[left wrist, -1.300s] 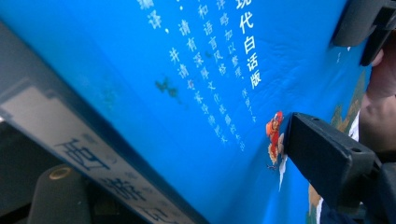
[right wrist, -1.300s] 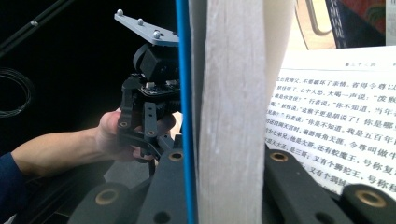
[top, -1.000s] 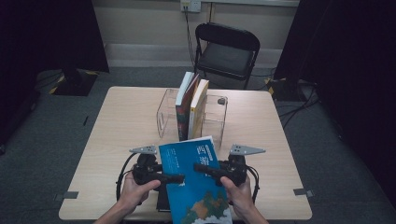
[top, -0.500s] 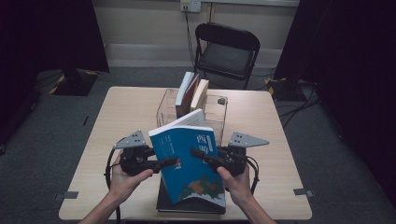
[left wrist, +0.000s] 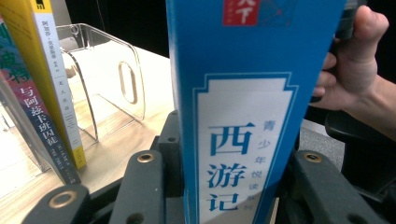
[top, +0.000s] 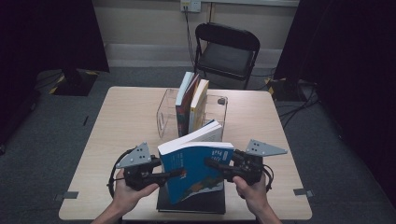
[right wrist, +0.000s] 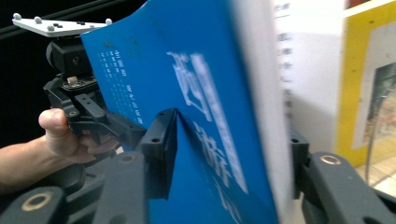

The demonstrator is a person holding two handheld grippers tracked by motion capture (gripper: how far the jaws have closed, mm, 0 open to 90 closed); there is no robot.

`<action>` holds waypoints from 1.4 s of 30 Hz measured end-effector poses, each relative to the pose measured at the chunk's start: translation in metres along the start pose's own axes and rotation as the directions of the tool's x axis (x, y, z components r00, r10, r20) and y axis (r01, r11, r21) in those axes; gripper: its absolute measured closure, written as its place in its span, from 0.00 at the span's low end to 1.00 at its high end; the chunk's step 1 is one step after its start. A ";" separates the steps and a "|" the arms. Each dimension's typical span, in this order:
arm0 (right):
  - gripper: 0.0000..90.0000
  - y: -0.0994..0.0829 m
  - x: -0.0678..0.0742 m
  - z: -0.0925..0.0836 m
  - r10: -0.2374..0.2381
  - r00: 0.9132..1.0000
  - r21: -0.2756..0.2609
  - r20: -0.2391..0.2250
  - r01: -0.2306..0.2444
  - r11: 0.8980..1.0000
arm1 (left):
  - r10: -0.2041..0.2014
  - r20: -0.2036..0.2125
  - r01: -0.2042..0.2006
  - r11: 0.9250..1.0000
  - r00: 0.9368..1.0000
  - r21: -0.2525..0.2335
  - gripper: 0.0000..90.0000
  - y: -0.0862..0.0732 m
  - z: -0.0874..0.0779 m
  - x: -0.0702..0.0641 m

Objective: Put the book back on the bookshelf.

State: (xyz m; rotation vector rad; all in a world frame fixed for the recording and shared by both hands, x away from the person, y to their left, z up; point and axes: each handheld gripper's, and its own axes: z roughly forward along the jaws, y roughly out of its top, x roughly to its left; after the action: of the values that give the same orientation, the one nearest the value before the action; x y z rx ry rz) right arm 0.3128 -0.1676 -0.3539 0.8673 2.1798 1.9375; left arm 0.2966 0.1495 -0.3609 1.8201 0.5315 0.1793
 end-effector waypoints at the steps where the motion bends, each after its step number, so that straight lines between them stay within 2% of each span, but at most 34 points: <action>1: 0.51 0.000 -0.001 -0.002 -0.002 1.000 -0.002 0.014 0.002 1.000 | 0.003 0.001 -0.003 1.000 1.000 -0.005 0.68 0.000 0.000 -0.001; 5: 0.41 0.000 -0.007 -0.010 0.000 0.998 -0.010 0.065 0.001 1.000 | 0.010 -0.010 -0.011 1.000 1.000 -0.012 0.68 -0.002 0.000 -0.005; 8: 0.34 0.002 -0.015 -0.014 -0.001 0.998 -0.031 0.068 0.003 1.000 | 0.017 -0.018 -0.017 1.000 1.000 -0.020 0.67 -0.003 0.000 -0.007; 12: 0.28 0.007 -0.026 -0.006 0.012 0.999 -0.029 0.033 -0.011 1.000 | 0.034 0.002 -0.034 0.999 0.999 -0.026 0.66 -0.005 0.000 -0.010; 14: 0.26 0.007 -0.030 -0.001 0.025 1.000 -0.028 -0.012 -0.025 0.999 | 0.034 0.000 -0.034 0.999 0.999 -0.032 0.65 -0.006 0.001 -0.012; 16: 0.29 0.006 -0.030 0.002 0.020 0.999 -0.028 -0.039 -0.021 0.999 | 0.029 -0.004 -0.029 0.999 1.000 -0.036 0.65 -0.007 0.001 -0.012; 21: 0.38 0.006 -0.026 0.001 -0.020 1.000 -0.026 0.006 0.020 0.999 | 0.003 -0.010 -0.003 0.999 1.000 -0.055 0.63 -0.009 0.004 -0.011; 25: 0.41 0.005 -0.027 -0.001 -0.016 1.000 -0.031 0.002 0.016 0.999 | 0.011 -0.021 -0.013 0.998 1.000 -0.058 0.64 -0.009 0.009 -0.013; 29: 0.44 0.005 -0.026 -0.004 -0.017 1.000 -0.026 -0.001 0.017 1.000 | 0.015 -0.041 -0.018 0.998 0.999 -0.056 0.62 -0.007 0.021 -0.016; 31: 0.44 0.005 -0.025 -0.005 -0.015 1.000 -0.023 0.000 0.015 1.000 | 0.004 -0.061 -0.009 0.997 0.998 -0.074 0.62 -0.007 0.024 -0.017; 33: 0.46 0.005 -0.025 -0.006 -0.017 1.000 -0.023 0.001 0.017 1.000 | -0.001 -0.061 -0.004 0.997 0.998 -0.080 0.63 -0.007 0.024 -0.017; 34: 0.47 0.005 -0.025 -0.007 -0.017 1.000 -0.023 0.003 0.017 1.000 | -0.016 -0.065 0.011 0.996 0.998 -0.083 0.64 -0.008 0.023 -0.016; 35: 0.47 0.005 -0.025 -0.007 -0.017 1.000 -0.023 0.002 0.017 1.000 | -0.016 -0.065 0.011 0.996 0.998 -0.083 0.64 -0.008 0.023 -0.016; 36: 0.47 0.005 -0.024 -0.006 -0.018 1.000 -0.023 0.006 0.018 1.000 | -0.010 -0.058 0.003 0.993 0.998 -0.116 0.63 -0.011 0.027 -0.015; 37: 0.47 0.005 -0.024 -0.006 -0.018 1.000 -0.023 0.006 0.018 1.000 | -0.010 -0.058 0.003 0.993 0.998 -0.116 0.62 -0.011 0.027 -0.015; 39: 0.47 0.005 -0.024 -0.006 -0.017 1.000 -0.022 0.009 0.017 1.000 | -0.012 -0.076 0.001 0.990 0.997 -0.139 0.61 -0.015 0.030 -0.017; 40: 0.47 0.005 -0.025 -0.006 -0.015 1.000 -0.022 0.009 0.015 1.000 | -0.034 -0.092 0.022 0.991 0.995 -0.132 0.60 -0.015 0.030 -0.019; 42: 0.48 0.005 -0.025 -0.005 -0.015 1.000 -0.021 0.015 0.015 1.000 | -0.029 -0.102 0.016 0.992 0.994 -0.122 0.64 -0.014 0.029 -0.018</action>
State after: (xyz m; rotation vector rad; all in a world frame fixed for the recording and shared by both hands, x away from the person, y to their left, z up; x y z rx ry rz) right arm 0.3331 -0.1835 -0.3551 0.8565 2.1474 1.9374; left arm 0.2878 0.1192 -0.3807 1.6932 0.6010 0.2857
